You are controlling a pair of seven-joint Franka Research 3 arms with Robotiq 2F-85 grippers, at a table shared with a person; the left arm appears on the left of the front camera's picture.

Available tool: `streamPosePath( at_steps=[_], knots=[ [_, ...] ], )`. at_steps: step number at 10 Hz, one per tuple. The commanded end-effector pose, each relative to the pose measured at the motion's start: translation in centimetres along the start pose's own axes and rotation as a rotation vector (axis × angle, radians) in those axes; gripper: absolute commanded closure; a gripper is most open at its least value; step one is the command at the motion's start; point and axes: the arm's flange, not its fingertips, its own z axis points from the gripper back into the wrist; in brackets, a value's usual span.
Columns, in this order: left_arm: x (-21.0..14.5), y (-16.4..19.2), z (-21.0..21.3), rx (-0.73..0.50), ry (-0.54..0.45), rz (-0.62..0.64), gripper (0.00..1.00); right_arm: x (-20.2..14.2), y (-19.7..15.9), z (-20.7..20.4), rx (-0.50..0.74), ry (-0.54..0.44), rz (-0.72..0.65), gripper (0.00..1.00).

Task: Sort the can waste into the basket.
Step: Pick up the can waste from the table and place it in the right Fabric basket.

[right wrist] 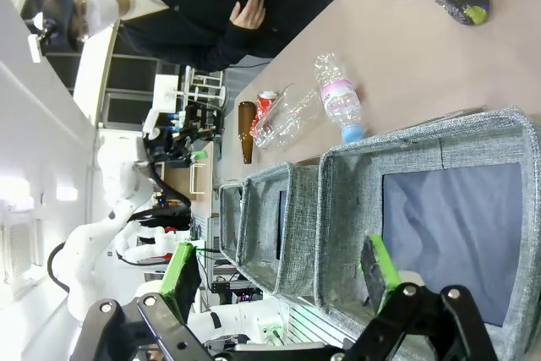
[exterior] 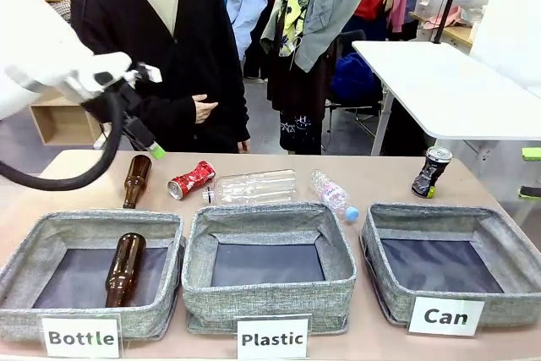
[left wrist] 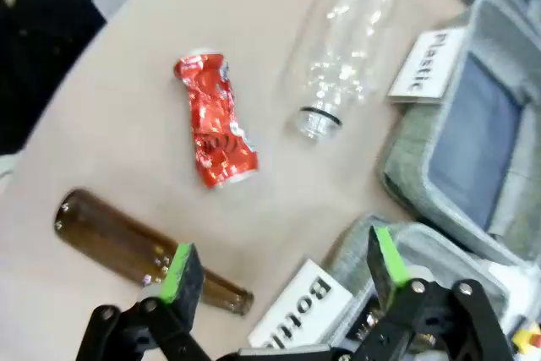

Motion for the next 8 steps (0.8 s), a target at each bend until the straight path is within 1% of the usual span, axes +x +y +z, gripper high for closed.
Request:
streamPosePath(
  at_steps=[1, 4, 5, 7, 8],
  knots=[
    [2.9, 1.5, -2.8, 0.072, 0.045, -0.010, 0.00, 0.0, 0.1, 0.1, 0.015, -0.004, 0.012, 0.00],
    [5.4, 2.5, -8.7, 0.188, 0.106, -0.025, 0.00, 0.0, 0.1, 0.1, 0.015, -0.004, 0.012, 0.00],
    [5.7, 3.1, -10.2, 0.236, 0.122, 0.001, 0.00, 0.0, 0.1, 0.1, 0.015, -0.004, 0.012, 0.00],
    [5.9, 3.9, -12.7, 0.224, 0.181, 0.005, 0.00, 0.0, 0.1, 0.1, 0.015, -0.004, 0.012, 0.00],
    [5.9, 4.1, -13.5, 0.242, 0.201, 0.005, 0.00, 0.0, 0.1, 0.1, 0.015, -0.004, 0.012, 0.00]
  ],
)
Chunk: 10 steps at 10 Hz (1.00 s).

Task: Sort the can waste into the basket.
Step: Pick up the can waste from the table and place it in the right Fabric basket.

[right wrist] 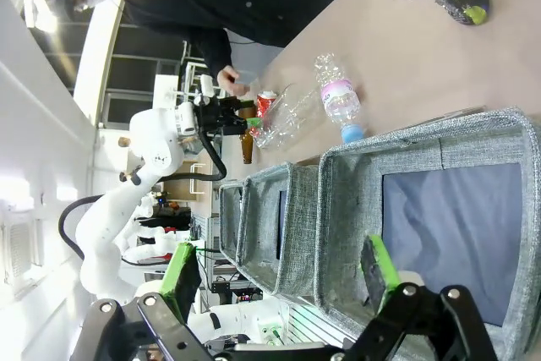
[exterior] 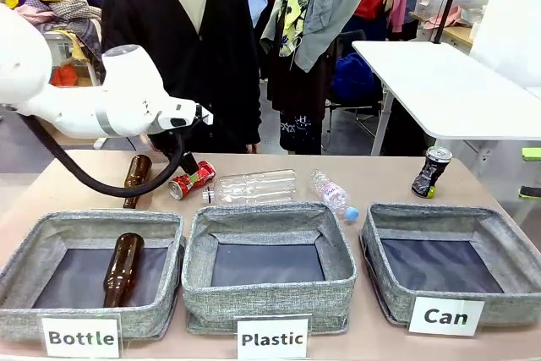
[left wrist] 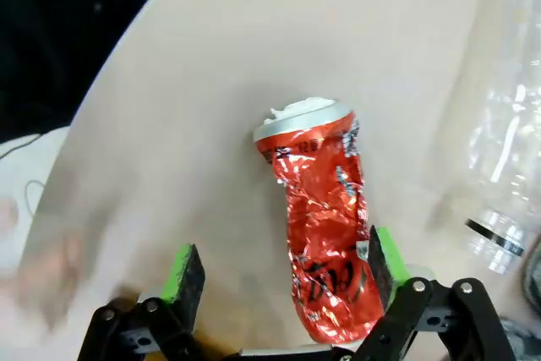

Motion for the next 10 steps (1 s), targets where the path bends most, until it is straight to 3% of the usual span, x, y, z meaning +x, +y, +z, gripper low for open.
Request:
streamPosePath(
  at_steps=[1, 2, 4, 5, 7, 10],
  knots=[
    [0.5, -0.2, 1.1, -0.015, 0.022, 0.010, 0.00, 0.0, 0.1, 0.1, 0.015, -0.004, 0.012, 0.00],
    [-1.8, -1.8, 5.8, -0.170, -0.094, -0.032, 0.00, 0.0, 0.1, 0.1, 0.015, -0.004, 0.012, 0.00],
    [-9.0, -3.4, 16.7, -0.145, -0.395, -0.015, 0.00, 0.0, 0.1, 0.1, 0.015, -0.004, 0.012, 0.00],
    [-13.0, -3.9, 20.7, -0.172, -0.449, -0.001, 0.00, 0.0, 0.1, 0.1, 0.015, -0.004, 0.012, 0.00],
    [-20.8, -4.6, 23.9, -0.353, -0.409, -0.031, 0.00, 0.0, 0.1, 0.1, 0.015, -0.004, 0.012, 0.00],
    [-33.5, -0.5, 27.8, -0.460, -0.604, 0.149, 0.00, 0.0, 0.1, 0.1, 0.015, -0.004, 0.012, 0.00]
  ],
)
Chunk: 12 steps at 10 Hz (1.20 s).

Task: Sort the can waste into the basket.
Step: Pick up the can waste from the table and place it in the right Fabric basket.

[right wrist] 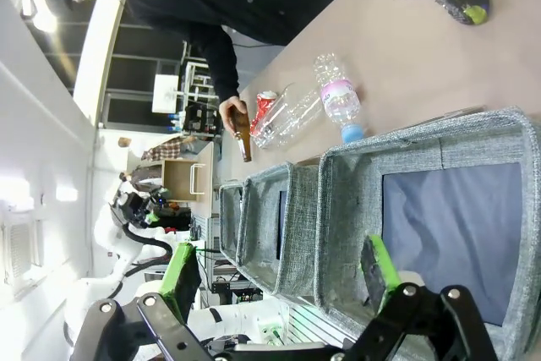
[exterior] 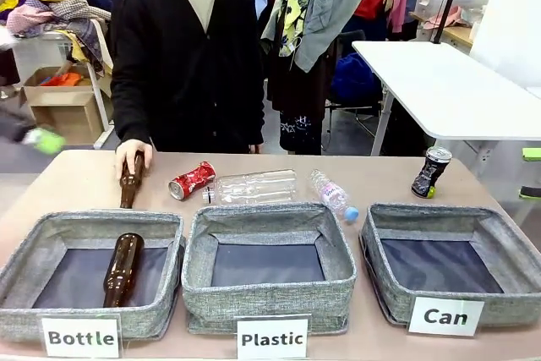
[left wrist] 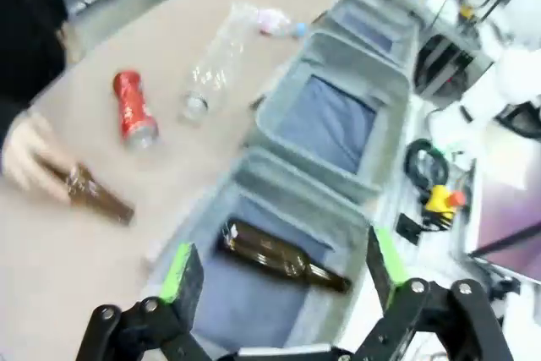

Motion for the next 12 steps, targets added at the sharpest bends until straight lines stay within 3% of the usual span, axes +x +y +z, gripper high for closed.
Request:
streamPosePath(
  at_steps=[1, 4, 5, 9, 12],
  knots=[
    [-4.0, 4.0, 7.0, 0.036, -0.144, 0.201, 0.00, 0.1, 0.1, 0.1, 0.014, -0.003, 0.013, 0.00],
    [-13.2, 11.4, 13.4, -0.070, -0.431, 0.577, 0.00, 0.1, 0.1, 0.1, 0.014, -0.003, 0.013, 0.00],
    [-15.0, 13.6, 13.7, -0.139, -0.488, 0.603, 0.00, 0.1, 0.1, 0.1, 0.014, -0.003, 0.013, 0.00],
    [-17.0, 14.3, 12.9, -0.149, -0.547, 0.605, 0.00, 0.1, 0.1, 0.1, 0.014, -0.003, 0.013, 0.00],
    [-14.3, 12.1, 11.8, -0.087, -0.466, 0.530, 0.00, 0.1, 0.1, 0.1, 0.014, -0.003, 0.013, 0.00]
  ],
)
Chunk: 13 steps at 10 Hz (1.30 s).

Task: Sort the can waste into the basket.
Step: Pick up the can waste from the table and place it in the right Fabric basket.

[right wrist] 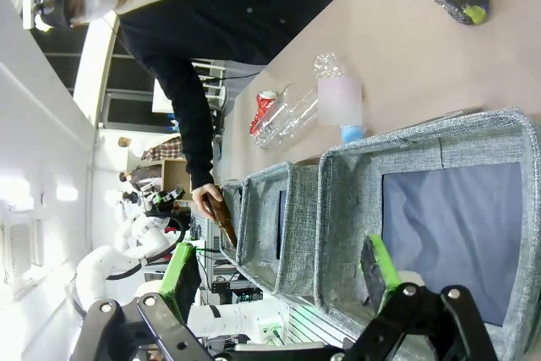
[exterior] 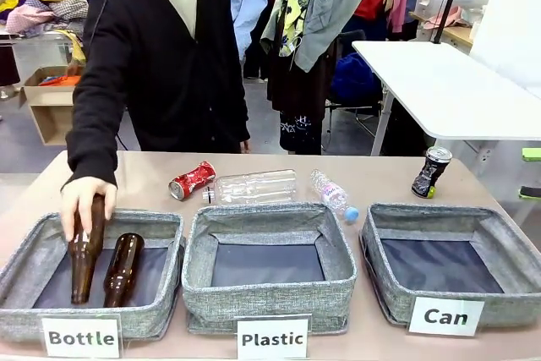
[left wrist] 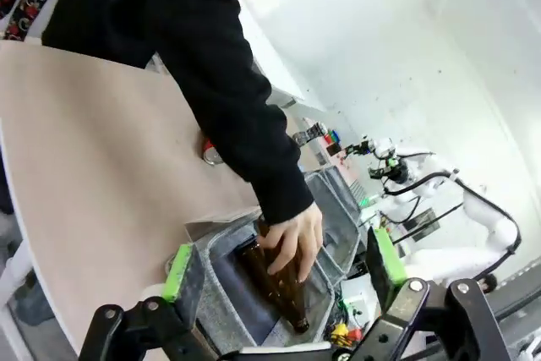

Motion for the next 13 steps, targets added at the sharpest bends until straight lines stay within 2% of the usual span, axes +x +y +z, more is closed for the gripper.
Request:
streamPosePath(
  at_steps=[1, 6, 10, 11, 12, 13],
  knots=[
    [0.0, -3.6, -3.0, 0.070, 0.088, -0.102, 0.00, 0.1, 0.1, 0.1, 0.015, -0.005, 0.013, 0.00],
    [1.2, -10.2, -13.7, 0.306, 0.309, -0.280, 0.00, 0.1, 0.1, 0.1, 0.015, -0.005, 0.013, 0.00],
    [1.6, -12.9, -24.7, 0.528, 0.439, -0.383, 0.00, 0.1, 0.1, 0.1, 0.015, -0.005, 0.013, 0.00],
    [2.3, -12.6, -25.2, 0.537, 0.470, -0.370, 0.00, 0.1, 0.1, 0.1, 0.015, -0.005, 0.013, 0.00],
    [3.0, -12.2, -24.1, 0.493, 0.443, -0.337, 0.00, 0.1, 0.1, 0.1, 0.015, -0.005, 0.013, 0.00],
    [3.1, -12.3, -24.0, 0.523, 0.368, -0.318, 0.00, 0.1, 0.1, 0.1, 0.015, -0.005, 0.013, 0.00]
  ],
)
